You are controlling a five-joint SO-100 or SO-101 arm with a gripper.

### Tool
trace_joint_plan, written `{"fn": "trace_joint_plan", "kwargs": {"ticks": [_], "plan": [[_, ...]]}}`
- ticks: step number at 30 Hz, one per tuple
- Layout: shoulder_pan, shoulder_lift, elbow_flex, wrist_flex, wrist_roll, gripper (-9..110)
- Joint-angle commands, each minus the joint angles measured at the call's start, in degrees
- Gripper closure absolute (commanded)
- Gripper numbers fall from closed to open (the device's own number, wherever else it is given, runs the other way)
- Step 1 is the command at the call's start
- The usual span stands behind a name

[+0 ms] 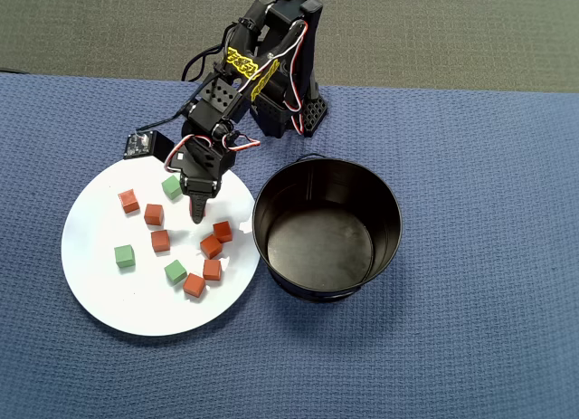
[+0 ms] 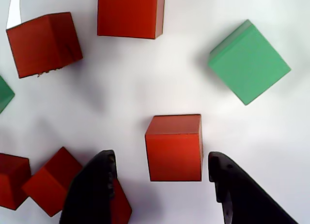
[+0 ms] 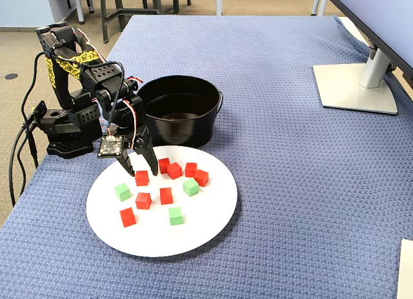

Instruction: Pick up the red cubes from the white plate and place them in the black recipient

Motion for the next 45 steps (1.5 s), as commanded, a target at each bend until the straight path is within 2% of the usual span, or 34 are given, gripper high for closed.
{"fn": "trace_joint_plan", "kwargs": {"ticks": [1,12,16,25,31,45], "plan": [[-1.4,-0.3,-4.1,-1.5,-2.7,87],[-1.9,-2.1,-4.3,-2.1,-3.8,101],[-1.5,-1.9,-4.7,-2.2,-2.8,101],[-2.1,11.3,-17.0,15.3,7.1,102],[-11.2,20.0,-27.7,26.3,13.3,102],[-46.1,16.5,-24.5,24.0,32.4,102]]}}
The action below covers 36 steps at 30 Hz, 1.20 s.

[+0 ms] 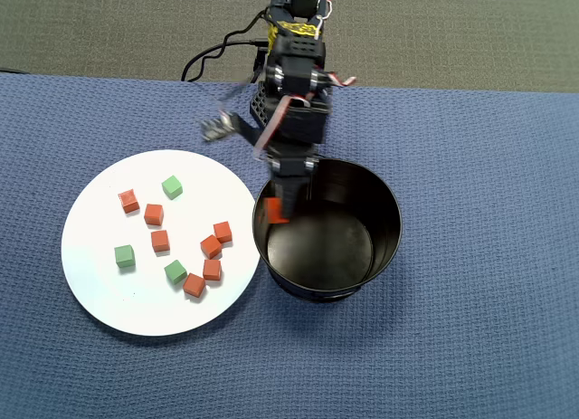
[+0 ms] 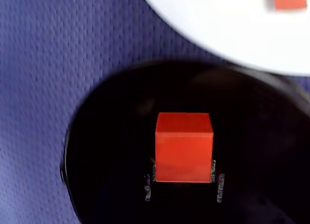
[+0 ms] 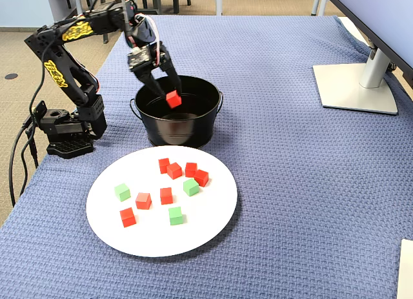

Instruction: Pick up the red cubes from the white plate and place them in the black recipient

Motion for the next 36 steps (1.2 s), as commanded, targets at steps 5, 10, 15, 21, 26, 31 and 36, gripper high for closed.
{"fn": "trace_joint_plan", "kwargs": {"ticks": [5,10,15,21,26,31,36], "plan": [[-16.3,-0.9,1.4,1.0,0.3,69],[-8.3,-2.5,-4.0,4.1,-6.9,64],[6.1,-5.8,-8.2,6.0,-20.8,70],[20.3,-12.0,-7.9,1.6,-39.0,75],[27.5,-15.4,-9.1,0.9,-51.0,75],[32.4,-16.9,-9.2,0.2,-57.0,75],[36.4,-20.2,-6.2,-5.4,-59.9,75]]}}
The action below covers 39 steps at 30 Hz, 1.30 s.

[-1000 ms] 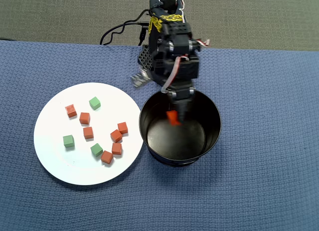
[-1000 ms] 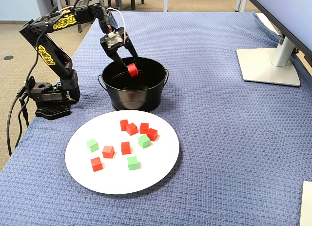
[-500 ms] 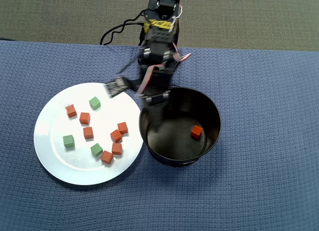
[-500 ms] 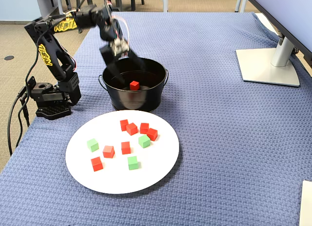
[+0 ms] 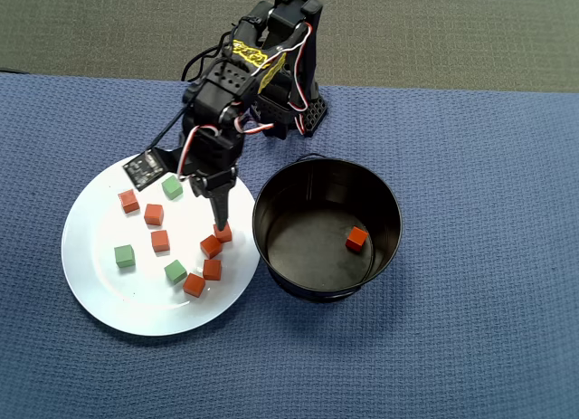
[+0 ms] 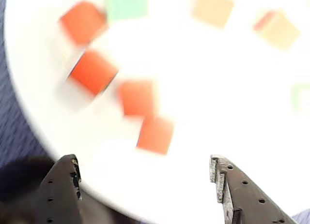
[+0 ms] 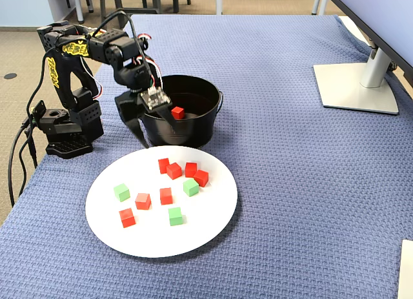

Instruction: Pick up the red cubes from the white plate and place them in the black recipient

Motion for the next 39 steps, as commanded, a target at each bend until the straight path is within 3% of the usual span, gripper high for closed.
{"fn": "trace_joint_plan", "kwargs": {"ticks": [1,10,18,39], "plan": [[4.1,-1.5,0.2,-5.2,-3.7,76],[2.3,-6.0,10.6,-14.6,-6.7,82],[-1.3,-9.1,13.7,-21.5,1.6,82],[-6.9,-3.3,18.4,-19.4,5.4,82]]}}
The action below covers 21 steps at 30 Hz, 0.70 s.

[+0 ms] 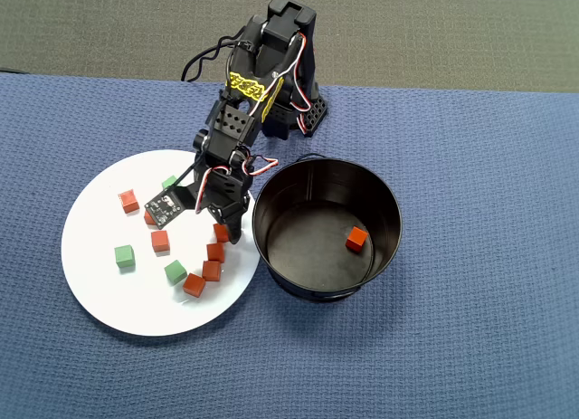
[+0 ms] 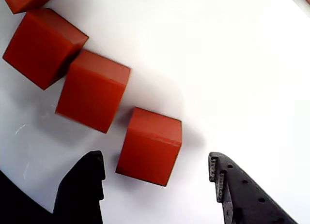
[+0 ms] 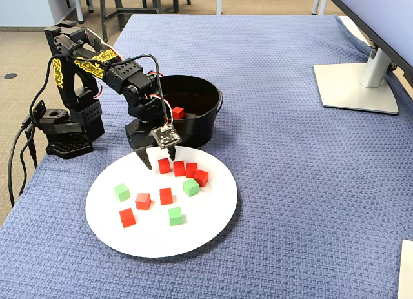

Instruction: Pick up the red cubes from the white plate and place them in the black recipient

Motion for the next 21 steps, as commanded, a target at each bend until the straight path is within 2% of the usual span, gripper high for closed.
{"fn": "trace_joint_plan", "kwargs": {"ticks": [1,7,15,21], "plan": [[-1.1,3.7,-0.3,-1.1,1.4,82],[-0.7,3.5,-0.1,-2.0,1.9,86],[-0.3,1.1,-1.6,-3.6,4.0,101],[0.4,0.9,-1.8,-5.2,5.0,101]]}}
